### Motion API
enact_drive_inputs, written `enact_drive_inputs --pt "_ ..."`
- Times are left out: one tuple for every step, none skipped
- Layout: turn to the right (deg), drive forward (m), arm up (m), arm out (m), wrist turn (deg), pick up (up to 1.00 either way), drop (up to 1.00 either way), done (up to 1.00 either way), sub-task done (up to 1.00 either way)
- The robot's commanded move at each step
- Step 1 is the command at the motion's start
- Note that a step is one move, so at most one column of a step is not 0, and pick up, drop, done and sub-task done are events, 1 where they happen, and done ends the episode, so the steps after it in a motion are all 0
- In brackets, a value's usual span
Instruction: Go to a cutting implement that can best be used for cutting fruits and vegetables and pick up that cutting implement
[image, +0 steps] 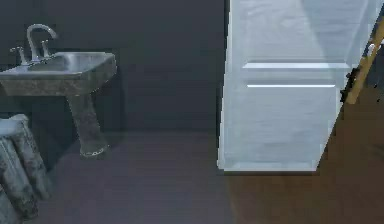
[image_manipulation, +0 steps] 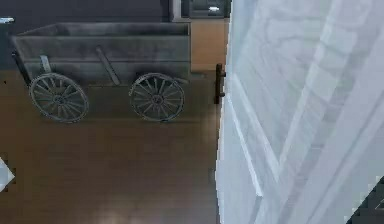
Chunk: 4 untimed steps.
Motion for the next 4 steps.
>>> enact_drive_inputs --pt "45.0 0.0 0.0 0.0 0.0 0.0 0.0 0.0 0.0" --pt "0.0 0.1 0.0 0.0 0.0 0.0 0.0 0.0 0.0" --pt "42.0 0.0 0.0 0.0 0.0 0.0 0.0 0.0 0.0" --pt "0.0 1.0 0.0 0.0 0.0 0.0 0.0 0.0 0.0"
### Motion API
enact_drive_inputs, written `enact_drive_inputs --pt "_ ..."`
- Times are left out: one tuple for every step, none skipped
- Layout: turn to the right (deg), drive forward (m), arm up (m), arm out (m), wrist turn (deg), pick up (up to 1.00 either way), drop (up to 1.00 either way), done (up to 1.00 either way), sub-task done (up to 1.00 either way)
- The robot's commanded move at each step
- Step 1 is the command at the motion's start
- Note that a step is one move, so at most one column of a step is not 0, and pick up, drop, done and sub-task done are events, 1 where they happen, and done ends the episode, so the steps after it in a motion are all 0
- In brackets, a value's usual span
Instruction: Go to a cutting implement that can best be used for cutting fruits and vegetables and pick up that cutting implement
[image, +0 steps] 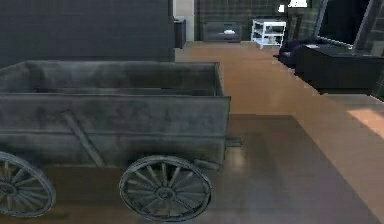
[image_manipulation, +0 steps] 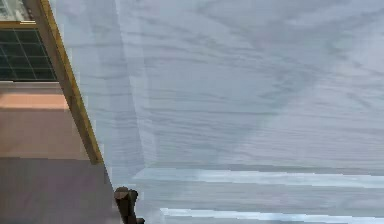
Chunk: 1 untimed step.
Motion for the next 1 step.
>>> enact_drive_inputs --pt "3.0 0.0 0.0 0.0 0.0 0.0 0.0 0.0 0.0"
